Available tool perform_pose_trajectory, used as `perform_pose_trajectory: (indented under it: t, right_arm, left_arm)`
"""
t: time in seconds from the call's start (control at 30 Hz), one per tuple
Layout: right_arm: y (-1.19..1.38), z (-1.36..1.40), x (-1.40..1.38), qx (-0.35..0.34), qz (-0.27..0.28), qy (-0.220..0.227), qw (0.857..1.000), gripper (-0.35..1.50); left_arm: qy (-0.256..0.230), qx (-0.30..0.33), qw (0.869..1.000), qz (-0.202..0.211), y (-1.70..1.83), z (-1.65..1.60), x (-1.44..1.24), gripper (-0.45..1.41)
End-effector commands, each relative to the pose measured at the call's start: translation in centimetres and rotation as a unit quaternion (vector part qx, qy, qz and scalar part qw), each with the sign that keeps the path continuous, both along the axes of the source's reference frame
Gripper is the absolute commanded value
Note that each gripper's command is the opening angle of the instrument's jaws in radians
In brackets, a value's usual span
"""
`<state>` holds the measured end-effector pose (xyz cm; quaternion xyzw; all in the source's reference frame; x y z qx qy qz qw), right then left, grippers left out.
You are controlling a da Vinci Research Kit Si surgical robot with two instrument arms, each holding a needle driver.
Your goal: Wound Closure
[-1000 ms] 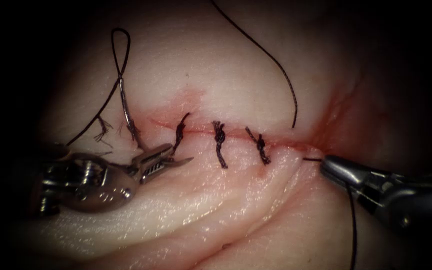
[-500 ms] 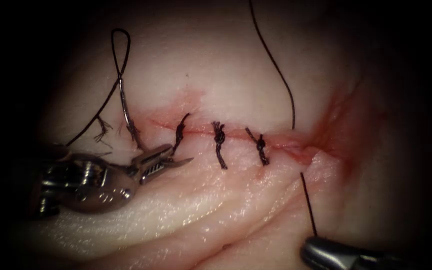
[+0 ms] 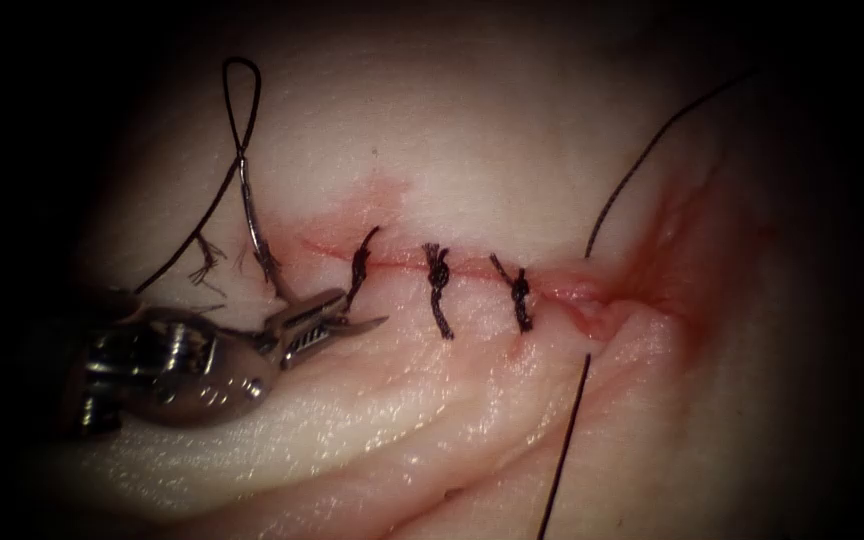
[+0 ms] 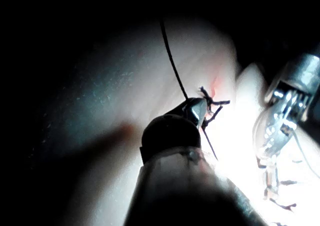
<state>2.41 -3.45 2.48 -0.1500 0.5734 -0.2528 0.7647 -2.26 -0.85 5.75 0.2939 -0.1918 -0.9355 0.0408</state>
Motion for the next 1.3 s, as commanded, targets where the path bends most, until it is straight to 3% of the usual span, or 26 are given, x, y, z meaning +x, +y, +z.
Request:
perform_pose_trajectory:
  t: [0.03, 0.23, 0.37, 0.57, 0.6, 0.63, 0.67, 0.7, 0.77, 0.87, 0.97, 1.1, 1.3]
  right_arm:
    - [-0.21, -0.02, 0.19, -0.002, -0.024, 0.004, 1.000, -0.35]
    - [-0.50, -0.22, 0.38, 0.004, -0.060, 0.019, 0.998, -0.35]
    - [-0.44, -0.25, 0.34, 0.016, -0.061, 0.028, 0.998, -0.35]
    - [-0.56, -0.23, 0.35, 0.053, -0.090, 0.030, 0.994, -0.35]
    - [-0.53, -0.23, 0.34, 0.062, -0.084, 0.024, 0.994, -0.28]
    - [-0.49, -0.23, 0.32, 0.072, -0.076, 0.015, 0.994, 0.22]
    - [-0.41, -0.24, 0.28, 0.071, -0.055, 0.005, 0.996, 0.89]
    - [-0.25, -0.24, 0.16, 0.070, -0.023, -0.004, 0.997, 1.35]
    - [-0.07, -0.24, -0.04, 0.076, 0.000, -0.010, 0.997, 1.38]
    - [0.45, -0.16, -0.57, 0.053, 0.057, -0.079, 0.994, 1.46]
    - [0.69, -0.06, -0.89, 0.045, 0.081, -0.111, 0.990, 1.46]
    - [0.91, 0.05, -1.23, 0.027, 0.105, -0.139, 0.984, 1.46]
    - [1.13, 0.18, -1.53, 0.014, 0.131, -0.168, 0.977, 1.46]
  left_arm:
    - [0.000, 0.000, 1.000, 0.000, 0.00, 0.05, -0.05, -0.45]
    - [0.000, -0.001, 1.000, 0.000, 0.00, 0.06, -0.06, -0.45]
    - [0.000, -0.001, 1.000, 0.000, 0.00, 0.06, -0.06, -0.45]
    - [0.000, -0.001, 1.000, 0.000, 0.00, 0.06, -0.06, -0.45]
    - [0.000, -0.001, 1.000, 0.000, 0.00, 0.06, -0.06, -0.45]
    - [0.000, -0.001, 1.000, 0.000, 0.00, 0.05, -0.06, -0.45]
    - [0.000, 0.000, 1.000, 0.000, 0.00, 0.05, -0.06, -0.45]
    - [0.001, -0.001, 1.000, -0.001, 0.00, 0.05, -0.05, -0.45]
    - [0.001, 0.000, 1.000, -0.001, 0.00, 0.05, -0.05, -0.45]
    - [-0.001, 0.002, 1.000, 0.001, 0.02, 0.00, -0.02, -0.45]
    - [0.005, 0.007, 1.000, -0.001, 0.07, -0.12, 0.07, -0.45]
    - [0.013, 0.015, 1.000, 0.000, 0.13, -0.33, 0.19, -0.45]
    - [0.022, 0.015, 1.000, 0.003, 0.12, -0.49, 0.28, -0.45]
